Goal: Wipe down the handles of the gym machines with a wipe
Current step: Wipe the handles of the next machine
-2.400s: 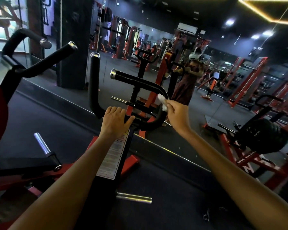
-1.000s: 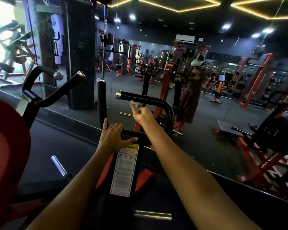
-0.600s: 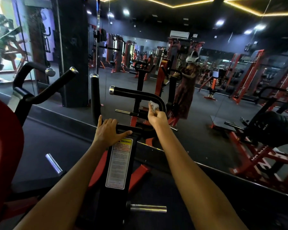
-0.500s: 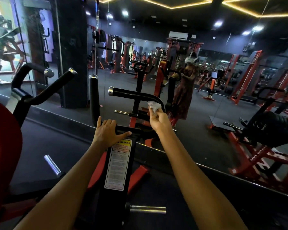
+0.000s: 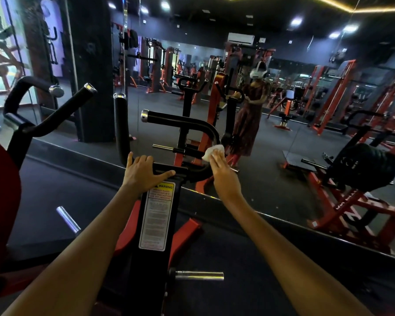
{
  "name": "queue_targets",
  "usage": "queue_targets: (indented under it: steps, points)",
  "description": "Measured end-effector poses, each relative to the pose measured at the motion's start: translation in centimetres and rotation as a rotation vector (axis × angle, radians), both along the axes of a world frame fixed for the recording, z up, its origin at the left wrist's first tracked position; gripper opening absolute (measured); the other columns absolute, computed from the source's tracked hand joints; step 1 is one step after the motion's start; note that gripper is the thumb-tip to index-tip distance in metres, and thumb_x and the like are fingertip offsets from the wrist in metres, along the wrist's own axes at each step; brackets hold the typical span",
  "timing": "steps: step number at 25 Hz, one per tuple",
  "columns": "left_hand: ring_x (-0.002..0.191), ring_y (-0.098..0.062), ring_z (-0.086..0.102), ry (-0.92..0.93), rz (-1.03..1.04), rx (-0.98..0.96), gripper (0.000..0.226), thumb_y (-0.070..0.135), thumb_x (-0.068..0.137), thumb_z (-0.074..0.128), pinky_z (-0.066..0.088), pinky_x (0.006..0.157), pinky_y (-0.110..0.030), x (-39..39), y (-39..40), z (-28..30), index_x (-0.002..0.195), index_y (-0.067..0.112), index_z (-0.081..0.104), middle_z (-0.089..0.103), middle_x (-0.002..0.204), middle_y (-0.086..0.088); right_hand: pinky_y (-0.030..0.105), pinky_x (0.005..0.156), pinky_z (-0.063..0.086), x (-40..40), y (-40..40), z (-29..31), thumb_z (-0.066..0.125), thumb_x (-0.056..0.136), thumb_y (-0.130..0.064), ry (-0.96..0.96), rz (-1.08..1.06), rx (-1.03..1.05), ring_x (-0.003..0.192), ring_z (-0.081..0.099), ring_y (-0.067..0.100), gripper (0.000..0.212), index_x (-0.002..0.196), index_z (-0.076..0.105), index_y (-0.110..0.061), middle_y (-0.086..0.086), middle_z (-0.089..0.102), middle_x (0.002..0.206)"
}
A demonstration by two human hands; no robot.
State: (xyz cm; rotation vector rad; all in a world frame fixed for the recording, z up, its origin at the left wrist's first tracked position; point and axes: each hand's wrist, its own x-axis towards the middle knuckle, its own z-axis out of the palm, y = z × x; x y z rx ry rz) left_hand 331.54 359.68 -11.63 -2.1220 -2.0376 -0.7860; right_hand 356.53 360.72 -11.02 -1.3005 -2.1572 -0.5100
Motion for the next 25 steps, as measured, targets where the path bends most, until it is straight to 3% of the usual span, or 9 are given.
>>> queue_targets:
  steps: [1, 2, 4, 5, 7, 12, 17, 22, 25]
  points:
    - [0.113, -0.026, 0.054, -0.002, 0.008, -0.008, 0.079, 0.081, 0.07, 0.037, 0.005, 0.118, -0.047, 0.1, 0.0, 0.1, 0.097, 0.009, 0.054, 0.061, 0.109, -0.01, 0.037, 0.072, 0.059, -0.5, -0.9, -0.8, 0.067, 0.066, 0.019, -0.019, -0.046, -0.016, 0.125, 0.047, 0.035, 0.063, 0.126, 0.051, 0.008, 0.024, 0.045, 0.137]
    - [0.113, -0.027, 0.054, -0.003, 0.018, -0.018, 0.082, 0.082, 0.068, 0.035, 0.005, 0.118, -0.047, 0.2, 0.0, 0.1, 0.098, 0.008, 0.055, 0.061, 0.11, -0.01, 0.038, 0.081, 0.056, -1.3, -1.6, -1.6, 0.072, 0.063, 0.015, -0.039, -0.091, -0.042, 0.125, 0.046, 0.035, 0.068, 0.126, 0.05, 0.007, 0.024, 0.047, 0.136]
    - [0.112, -0.027, 0.054, -0.007, 0.039, -0.024, 0.085, 0.083, 0.067, 0.035, 0.007, 0.118, -0.048, 0.4, 0.2, 0.1, 0.099, 0.008, 0.055, 0.061, 0.11, -0.011, 0.044, 0.105, 0.031, -3.0, -2.7, -2.5, 0.074, 0.067, 0.006, -0.074, -0.162, -0.066, 0.131, 0.038, 0.036, 0.073, 0.133, 0.043, 0.005, 0.024, 0.043, 0.139]
    - [0.113, -0.027, 0.054, -0.008, 0.047, -0.022, 0.084, 0.083, 0.068, 0.037, 0.007, 0.118, -0.048, 0.4, 0.3, 0.0, 0.1, 0.007, 0.056, 0.061, 0.112, -0.011, 0.045, 0.108, 0.018, -3.8, -3.0, -2.6, 0.073, 0.07, 0.003, -0.095, -0.177, -0.054, 0.133, 0.035, 0.036, 0.073, 0.135, 0.039, 0.005, 0.025, 0.041, 0.14]
    - [0.117, -0.028, 0.053, -0.002, 0.063, -0.021, 0.085, 0.083, 0.07, 0.041, 0.008, 0.118, -0.047, 0.6, 0.4, -0.1, 0.104, 0.007, 0.057, 0.061, 0.116, -0.013, 0.042, 0.11, 0.007, -5.7, -3.5, -2.3, 0.065, 0.078, 0.002, -0.104, -0.128, -0.056, 0.137, 0.029, 0.036, 0.07, 0.139, 0.031, 0.007, 0.026, 0.036, 0.143]
    - [0.122, -0.029, 0.049, 0.026, 0.074, -0.059, 0.085, 0.08, 0.074, 0.043, 0.01, 0.118, -0.047, 0.6, 0.5, 0.3, 0.11, 0.005, 0.056, 0.059, 0.122, -0.015, 0.037, 0.115, 0.024, -7.7, -3.6, -0.5, 0.052, 0.089, 0.001, 0.148, 0.007, -0.168, 0.132, 0.034, 0.029, 0.053, 0.138, 0.033, 0.003, 0.02, 0.042, 0.136]
    - [0.123, -0.029, 0.048, 0.032, 0.066, -0.064, 0.086, 0.08, 0.074, 0.043, 0.01, 0.118, -0.048, 0.6, 0.4, 0.2, 0.115, 0.005, 0.055, 0.057, 0.125, -0.015, 0.036, 0.115, 0.006, -4.7, -4.2, -2.2, 0.051, 0.084, 0.01, 0.004, 0.089, -0.07, 0.138, 0.029, 0.032, 0.061, 0.141, 0.029, 0.005, 0.023, 0.035, 0.145]
    - [0.125, -0.03, 0.047, 0.044, 0.072, -0.081, 0.085, 0.078, 0.076, 0.043, 0.009, 0.118, -0.048, 0.7, 0.2, 0.5, 0.114, 0.003, 0.054, 0.055, 0.127, -0.016, 0.035, 0.107, 0.031, -6.2, -2.1, 0.6, 0.048, 0.09, 0.0, 0.064, 0.011, -0.236, 0.126, 0.042, 0.027, 0.052, 0.14, 0.037, -0.006, 0.014, 0.055, 0.126]
    - [0.123, -0.03, 0.048, 0.052, 0.077, -0.076, 0.086, 0.08, 0.075, 0.041, 0.01, 0.117, -0.048, 0.6, 0.2, 0.5, 0.113, 0.003, 0.054, 0.056, 0.126, -0.016, 0.029, 0.108, 0.031, -4.4, -3.1, -0.5, 0.053, 0.086, 0.004, -0.008, 0.095, -0.166, 0.129, 0.041, 0.027, 0.056, 0.139, 0.037, 0.0, 0.016, 0.049, 0.135]
